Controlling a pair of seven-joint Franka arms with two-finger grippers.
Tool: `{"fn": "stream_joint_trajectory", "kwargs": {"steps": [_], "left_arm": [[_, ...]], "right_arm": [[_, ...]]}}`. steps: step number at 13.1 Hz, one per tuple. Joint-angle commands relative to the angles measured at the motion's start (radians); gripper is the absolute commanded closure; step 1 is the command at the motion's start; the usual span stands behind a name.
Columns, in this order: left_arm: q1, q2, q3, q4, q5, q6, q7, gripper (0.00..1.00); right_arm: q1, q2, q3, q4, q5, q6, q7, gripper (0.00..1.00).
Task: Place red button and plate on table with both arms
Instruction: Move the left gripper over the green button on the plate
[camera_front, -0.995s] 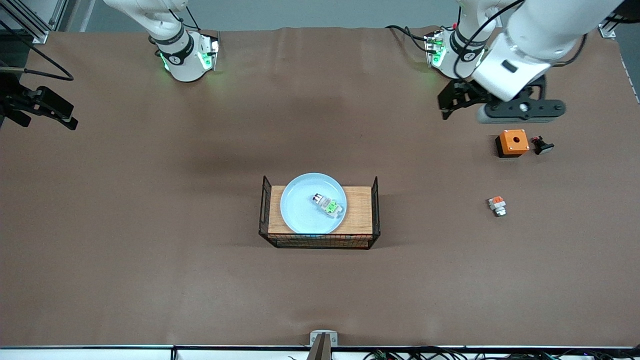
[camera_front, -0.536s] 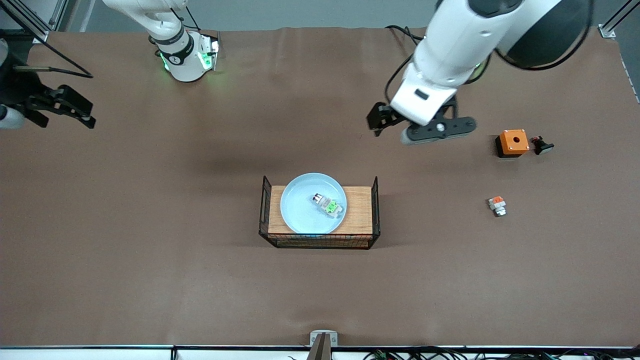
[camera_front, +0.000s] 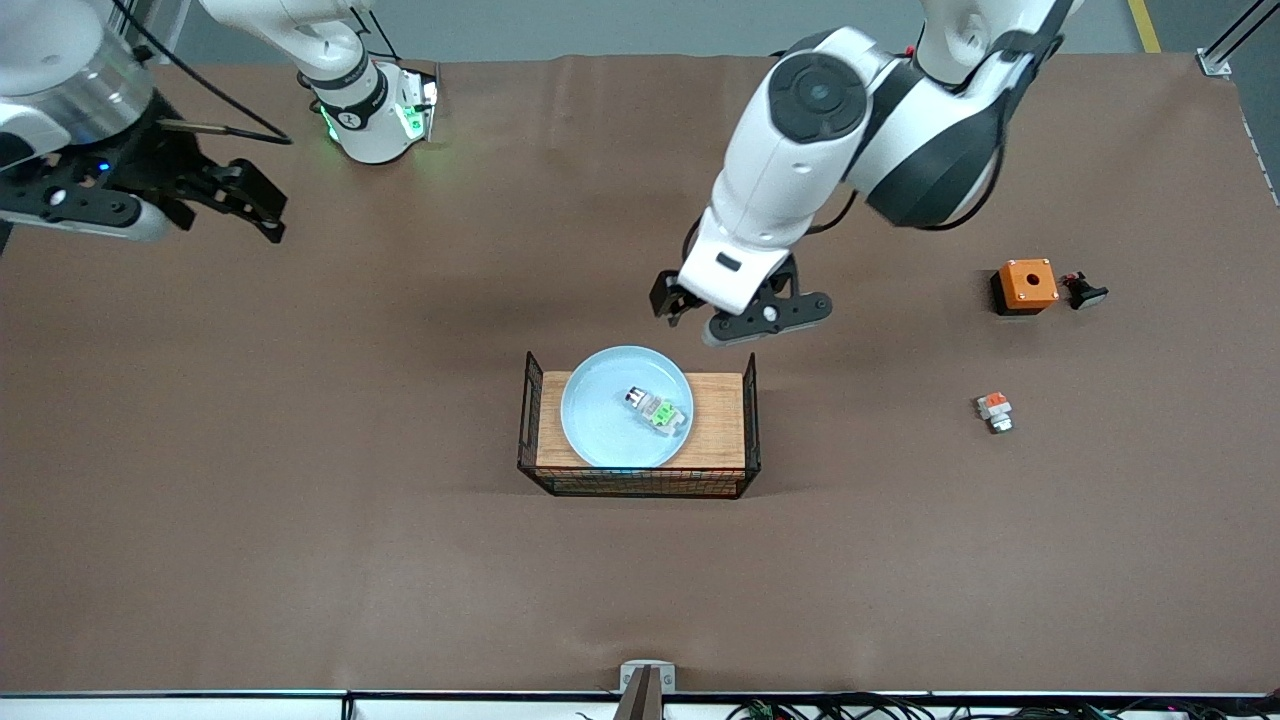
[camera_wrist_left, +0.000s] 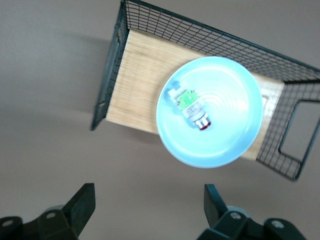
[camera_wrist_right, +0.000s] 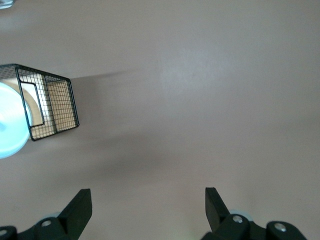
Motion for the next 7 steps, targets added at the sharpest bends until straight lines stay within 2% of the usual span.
{"fn": "stream_joint_trajectory", "kwargs": {"steps": [1, 4, 5, 7], "left_arm": [[-0.056, 0.110, 0.049, 0.089, 0.030, 0.067, -0.098, 0.06], [-0.195, 0.170, 0.208, 0.092, 0.029, 0.169, -0.170, 0.10], [-0.235, 0.194, 0.253, 0.104, 0.027, 0.194, -0.184, 0.11], [-0.266, 0.240, 0.287, 0.135, 0.027, 0.202, -0.199, 0.12]], "right_arm": [[0.039, -0.001, -0.006, -0.005, -0.013, -0.011, 0.130, 0.00], [0.047, 0.000, -0.006, -0.008, -0.004, -0.009, 0.205, 0.00], [0.055, 0.003, -0.006, -0.012, 0.003, -0.008, 0.290, 0.00], [0.082, 0.015, -0.006, -0.017, 0.006, -0.005, 0.381, 0.00]]}}
